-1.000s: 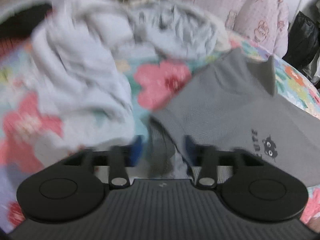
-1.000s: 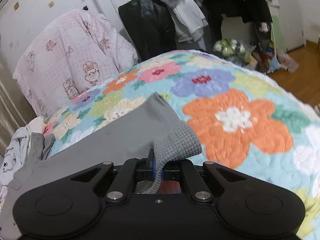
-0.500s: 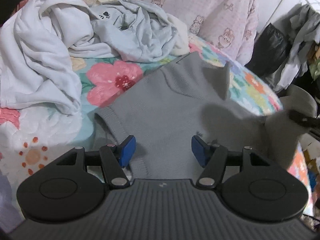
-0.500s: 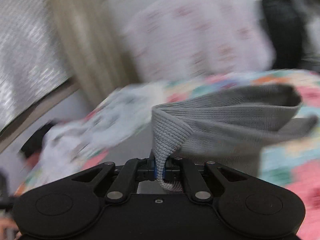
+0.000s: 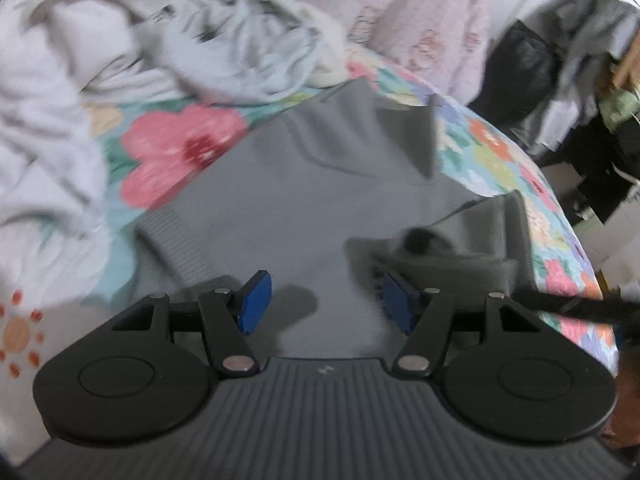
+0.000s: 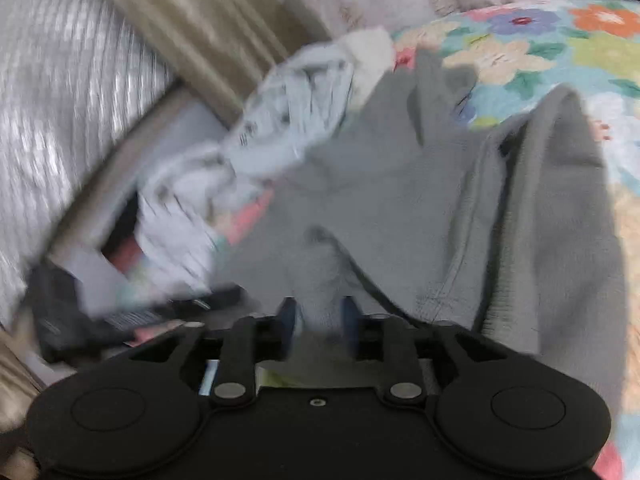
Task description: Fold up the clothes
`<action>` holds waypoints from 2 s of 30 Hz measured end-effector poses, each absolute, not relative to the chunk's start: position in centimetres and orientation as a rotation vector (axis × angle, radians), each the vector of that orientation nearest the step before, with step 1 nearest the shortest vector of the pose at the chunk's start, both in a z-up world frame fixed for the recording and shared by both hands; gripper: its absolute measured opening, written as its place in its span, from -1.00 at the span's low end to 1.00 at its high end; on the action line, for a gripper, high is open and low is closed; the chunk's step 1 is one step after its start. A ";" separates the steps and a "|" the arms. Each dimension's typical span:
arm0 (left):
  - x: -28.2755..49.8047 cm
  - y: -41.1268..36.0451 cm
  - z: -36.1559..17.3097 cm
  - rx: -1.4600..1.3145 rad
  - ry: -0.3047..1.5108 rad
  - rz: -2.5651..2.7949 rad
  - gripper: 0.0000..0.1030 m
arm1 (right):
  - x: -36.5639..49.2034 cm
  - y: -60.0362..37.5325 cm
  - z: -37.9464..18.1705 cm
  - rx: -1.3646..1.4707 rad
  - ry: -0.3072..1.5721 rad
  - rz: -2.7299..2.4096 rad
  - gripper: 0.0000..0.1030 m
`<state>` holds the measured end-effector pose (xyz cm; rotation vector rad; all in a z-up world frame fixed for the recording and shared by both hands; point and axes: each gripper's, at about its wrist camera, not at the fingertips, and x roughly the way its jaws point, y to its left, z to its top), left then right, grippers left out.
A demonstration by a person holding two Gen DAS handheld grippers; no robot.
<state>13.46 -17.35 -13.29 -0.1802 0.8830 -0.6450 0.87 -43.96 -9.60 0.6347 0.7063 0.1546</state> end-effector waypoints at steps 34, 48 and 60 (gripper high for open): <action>12.7 -24.6 -13.3 0.040 0.916 -0.710 0.40 | 11.8 -50.5 -12.7 0.747 0.658 0.321 -0.57; 13.6 -27.6 -14.9 0.085 0.935 -0.708 0.53 | 7.8 -54.6 -9.9 0.696 0.590 0.124 0.07; 15.0 -25.8 -14.6 -0.049 0.974 -0.655 -0.75 | 10.6 -46.9 -14.5 0.311 0.908 0.331 0.18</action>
